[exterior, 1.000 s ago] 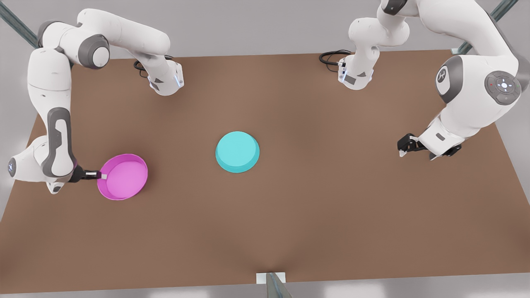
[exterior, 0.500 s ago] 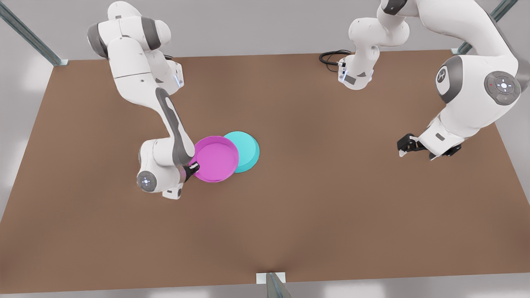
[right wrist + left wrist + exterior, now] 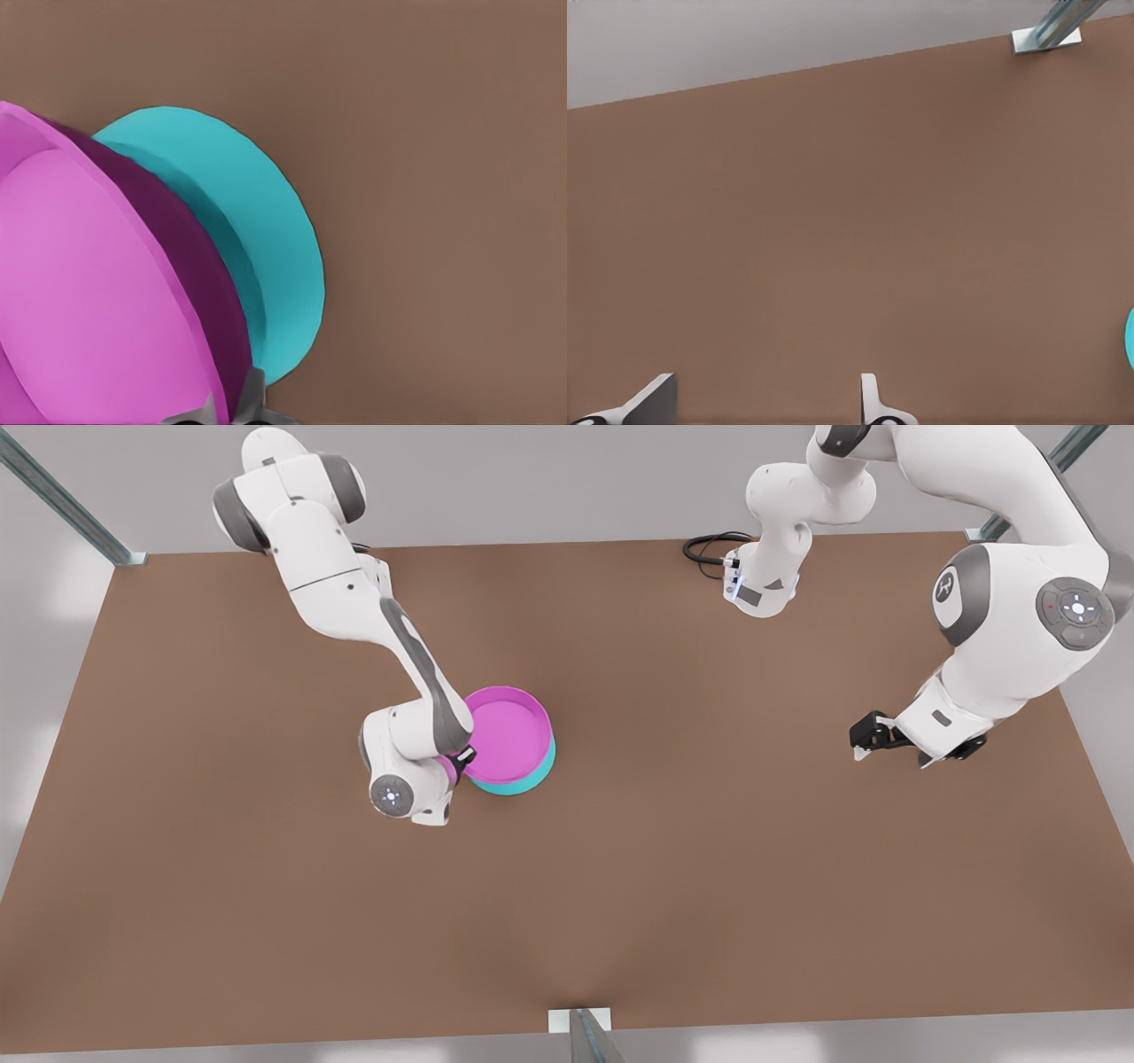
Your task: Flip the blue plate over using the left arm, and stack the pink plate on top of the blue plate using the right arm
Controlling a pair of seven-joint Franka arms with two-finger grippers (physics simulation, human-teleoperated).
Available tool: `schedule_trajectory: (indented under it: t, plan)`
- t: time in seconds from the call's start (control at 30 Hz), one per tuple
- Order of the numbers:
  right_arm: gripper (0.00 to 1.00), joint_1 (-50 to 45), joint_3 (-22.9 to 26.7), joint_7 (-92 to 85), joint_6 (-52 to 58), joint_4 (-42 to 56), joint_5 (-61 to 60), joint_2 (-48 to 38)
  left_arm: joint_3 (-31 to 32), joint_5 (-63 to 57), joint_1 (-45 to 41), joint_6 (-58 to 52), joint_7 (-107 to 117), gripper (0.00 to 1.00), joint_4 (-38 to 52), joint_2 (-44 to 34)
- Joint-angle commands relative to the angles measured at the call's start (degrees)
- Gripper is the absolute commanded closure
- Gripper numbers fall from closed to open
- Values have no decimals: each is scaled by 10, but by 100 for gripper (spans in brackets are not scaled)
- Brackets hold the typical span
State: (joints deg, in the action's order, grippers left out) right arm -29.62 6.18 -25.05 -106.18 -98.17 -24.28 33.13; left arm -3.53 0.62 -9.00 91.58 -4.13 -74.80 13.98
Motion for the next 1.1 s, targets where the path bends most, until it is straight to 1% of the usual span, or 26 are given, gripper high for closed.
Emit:
schedule_trajectory:
  t: [0.0,0.03,0.07,0.1,0.13,0.17,0.2,0.23,0.3,0.33,0.37,0.4,0.43,0.47,0.5,0.53,0.57,0.67,0.77,0.83,0.87,0.97,1.07]
  plan:
    - [79,0,1,1,-1,0,3,1,-1,0,-1,0,0,0,0,0]
    - [79,0,0,1,-1,1,3,4,-1,0,-1,0,0,0,0,0]
    - [67,1,1,1,-2,1,3,7,-1,0,0,0,0,0,0,0]
    - [60,1,0,1,-3,2,3,9,-1,0,0,0,0,0,0,0]
    - [49,1,0,1,-5,2,3,11,-1,0,-1,0,0,0,1,0]
    - [33,1,0,1,-5,2,3,11,-1,0,-1,-1,0,0,0,0]
    - [22,1,0,1,-5,2,3,12,-1,0,0,0,0,0,0,0]
    - [13,1,0,1,-6,3,2,12,-1,0,-1,0,0,0,0,0]
    - [2,1,0,1,-12,3,2,15,-1,0,0,0,0,0,0,1]
    - [0,1,0,1,-11,4,2,11,-1,0,0,0,0,0,0,2]
    - [0,6,0,13,2,13,4,-12,-1,1,0,0,0,0,0,3]
    - [0,15,1,76,56,22,7,-58,0,2,-1,0,2,0,0,3]
    - [0,46,2,169,142,57,13,-114,0,1,-1,0,4,0,2,3]
    - [0,104,4,256,234,132,26,-141,0,1,-1,0,4,0,1,2]
    - [0,163,1,315,291,216,83,-150,0,1,-1,-2,4,0,1,2]
    - [0,205,-19,315,288,238,157,-184,-1,1,0,-7,4,0,1,-1]
    - [0,260,-88,318,282,234,246,-228,0,2,-1,-10,4,0,1,-2]
    - [0,271,-88,318,259,237,250,-238,0,3,0,-11,4,0,1,-4]
    - [0,276,-78,313,257,273,251,-214,0,3,-1,-11,4,0,1,-4]
    - [0,285,-76,320,253,268,256,-214,0,3,-1,-11,4,0,0,-4]
    - [0,304,-74,312,251,274,254,-207,0,3,0,-11,5,0,0,-4]
    - [0,308,-60,312,251,278,264,-206,0,3,-1,-11,4,0,1,-4]
    - [0,301,-62,309,251,280,282,-207,0,3,-1,-11,4,0,0,-4]
